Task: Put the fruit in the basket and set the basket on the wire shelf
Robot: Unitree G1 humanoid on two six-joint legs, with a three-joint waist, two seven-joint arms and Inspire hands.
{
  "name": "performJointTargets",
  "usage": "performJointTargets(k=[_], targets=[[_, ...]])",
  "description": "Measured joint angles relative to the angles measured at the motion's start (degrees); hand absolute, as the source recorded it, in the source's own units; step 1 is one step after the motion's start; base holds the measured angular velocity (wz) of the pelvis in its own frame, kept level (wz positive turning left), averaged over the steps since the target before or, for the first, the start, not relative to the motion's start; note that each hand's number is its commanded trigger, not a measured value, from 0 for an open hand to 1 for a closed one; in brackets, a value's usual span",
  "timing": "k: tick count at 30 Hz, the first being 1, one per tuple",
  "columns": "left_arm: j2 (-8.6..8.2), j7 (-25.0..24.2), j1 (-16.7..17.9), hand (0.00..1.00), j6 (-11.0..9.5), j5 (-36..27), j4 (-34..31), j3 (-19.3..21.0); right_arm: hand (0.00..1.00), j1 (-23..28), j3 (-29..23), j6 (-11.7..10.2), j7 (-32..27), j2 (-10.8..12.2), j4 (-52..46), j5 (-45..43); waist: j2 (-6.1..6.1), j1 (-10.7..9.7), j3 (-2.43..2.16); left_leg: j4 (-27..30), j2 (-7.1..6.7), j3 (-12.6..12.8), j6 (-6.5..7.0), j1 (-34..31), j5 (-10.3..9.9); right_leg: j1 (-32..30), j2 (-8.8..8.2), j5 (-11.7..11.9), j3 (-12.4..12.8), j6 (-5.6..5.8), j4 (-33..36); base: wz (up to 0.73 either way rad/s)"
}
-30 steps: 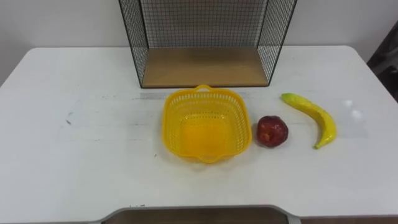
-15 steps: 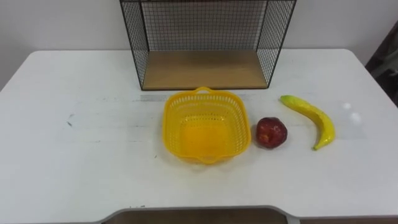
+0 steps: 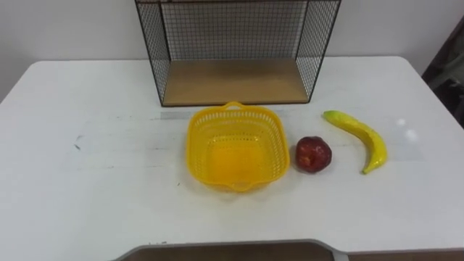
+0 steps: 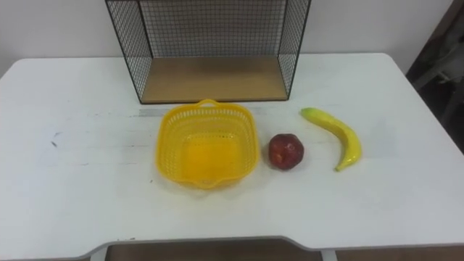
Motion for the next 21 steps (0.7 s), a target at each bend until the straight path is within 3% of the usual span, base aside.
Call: performJointTargets(k=[5,8,13,16,19,21], targets=[[0.1,0.0,0.4,0.0,-1.3,-0.4,0.0,5.8,0.0,0.0,-9.4,-0.5,-0.8,0.0,-0.2,22.6,-0.12,-1.4,-0.01,0.0,0.0,0.0,0.0,0.1,0.0,0.0,0.01,0.0,0.2,-0.01,0.0,0.0],[0.21,0.0,1.1,0.0,-2.0,-1.4,-0.2,7.4,0.0,0.1,-13.6,-1.7,-2.5,-0.4,-1.6,30.8,-0.28,-1.9,-0.09,0.0,-0.02,0.0,0.0,0.1,0.0,-0.1,0.0,0.0,0.2,0.0,0.0,0.0],[0.49,0.0,3.3,0.0,-2.1,-2.1,-2.5,7.4,0.0,-0.2,-19.7,-3.5,-8.7,-1.2,-8.5,33.7,-0.75,-3.2,-0.29,0.2,-0.06,0.1,0.0,0.0,0.0,-0.4,-0.1,-0.1,0.4,0.0,0.0,-0.02],[0.6,0.0,4.2,0.0,-2.2,-1.6,-4.5,8.5,0.0,-0.5,-23.7,-5.5,-15.2,-1.5,-20.7,33.2,-1.02,-4.2,-0.29,0.1,-0.08,0.0,0.0,0.1,0.0,-0.4,-0.07,-0.1,0.5,0.01,0.4,-0.01],[0.92,0.1,4.2,0.0,-2.6,-1.4,-5.8,8.5,0.0,-1.6,-24.0,-8.2,-18.5,-3.0,-26.2,32.4,-1.15,-4.2,-0.18,0.0,-0.07,0.0,0.0,0.0,0.0,-1.0,-0.04,-0.1,0.9,0.01,1.0,-0.04],[1.13,0.2,4.1,0.0,-4.1,-1.6,-5.9,8.3,0.0,-2.1,-24.0,-10.0,-22.4,-3.8,-32.5,31.3,-1.47,-4.2,-0.12,0.0,-0.04,0.3,0.0,-0.4,0.0,-1.5,-0.07,-0.1,1.2,0.02,1.0,-0.05]])
